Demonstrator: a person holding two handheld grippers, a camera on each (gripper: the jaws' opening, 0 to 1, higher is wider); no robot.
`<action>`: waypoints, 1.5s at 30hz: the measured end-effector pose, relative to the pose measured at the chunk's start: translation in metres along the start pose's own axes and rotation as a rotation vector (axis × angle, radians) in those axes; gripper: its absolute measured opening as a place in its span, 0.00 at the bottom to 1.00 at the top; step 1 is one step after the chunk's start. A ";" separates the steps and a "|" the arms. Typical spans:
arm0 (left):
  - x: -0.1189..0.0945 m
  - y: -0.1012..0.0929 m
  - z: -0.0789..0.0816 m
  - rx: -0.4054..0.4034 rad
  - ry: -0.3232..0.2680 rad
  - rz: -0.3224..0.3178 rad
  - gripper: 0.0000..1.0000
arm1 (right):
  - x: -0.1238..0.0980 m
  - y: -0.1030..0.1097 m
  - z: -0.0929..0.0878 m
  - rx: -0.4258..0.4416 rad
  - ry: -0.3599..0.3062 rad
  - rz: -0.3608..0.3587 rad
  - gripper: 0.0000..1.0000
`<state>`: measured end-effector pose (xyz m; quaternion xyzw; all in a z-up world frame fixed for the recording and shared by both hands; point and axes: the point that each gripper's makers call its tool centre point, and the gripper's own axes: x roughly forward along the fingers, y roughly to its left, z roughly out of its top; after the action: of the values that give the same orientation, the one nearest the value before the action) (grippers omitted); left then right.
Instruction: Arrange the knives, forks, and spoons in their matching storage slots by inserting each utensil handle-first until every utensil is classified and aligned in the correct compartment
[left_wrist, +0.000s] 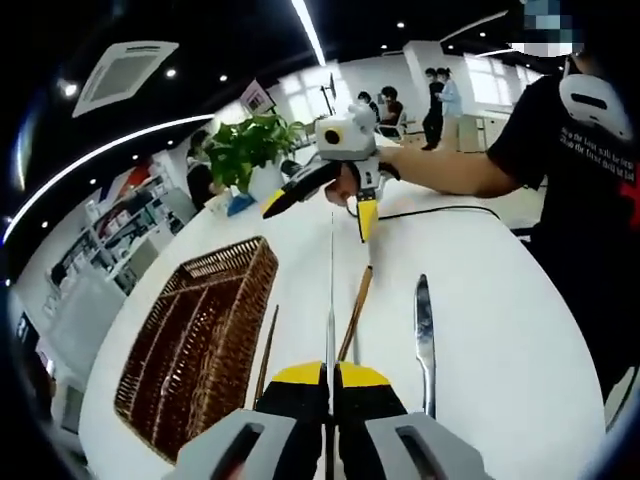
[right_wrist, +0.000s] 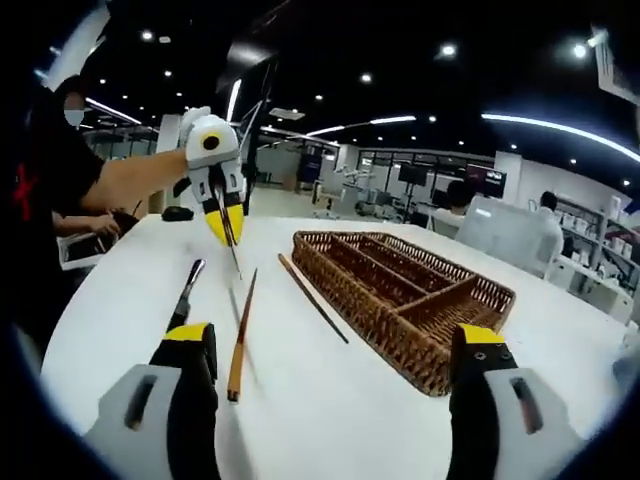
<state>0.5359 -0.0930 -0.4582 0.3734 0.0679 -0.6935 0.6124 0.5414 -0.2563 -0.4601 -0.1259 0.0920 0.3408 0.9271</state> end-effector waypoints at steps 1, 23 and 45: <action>-0.001 0.002 0.001 0.021 0.007 0.010 0.01 | -0.001 -0.003 -0.001 0.009 0.005 -0.009 1.00; -0.018 0.022 0.012 0.048 0.061 0.060 0.02 | -0.041 -0.035 0.035 0.126 -0.107 -0.132 1.00; -0.012 0.046 0.011 0.032 0.069 0.105 0.02 | -0.040 -0.033 0.033 0.103 -0.088 -0.123 1.00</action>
<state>0.5726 -0.1007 -0.4269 0.4099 0.0584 -0.6480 0.6392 0.5355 -0.2954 -0.4128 -0.0682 0.0605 0.2831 0.9547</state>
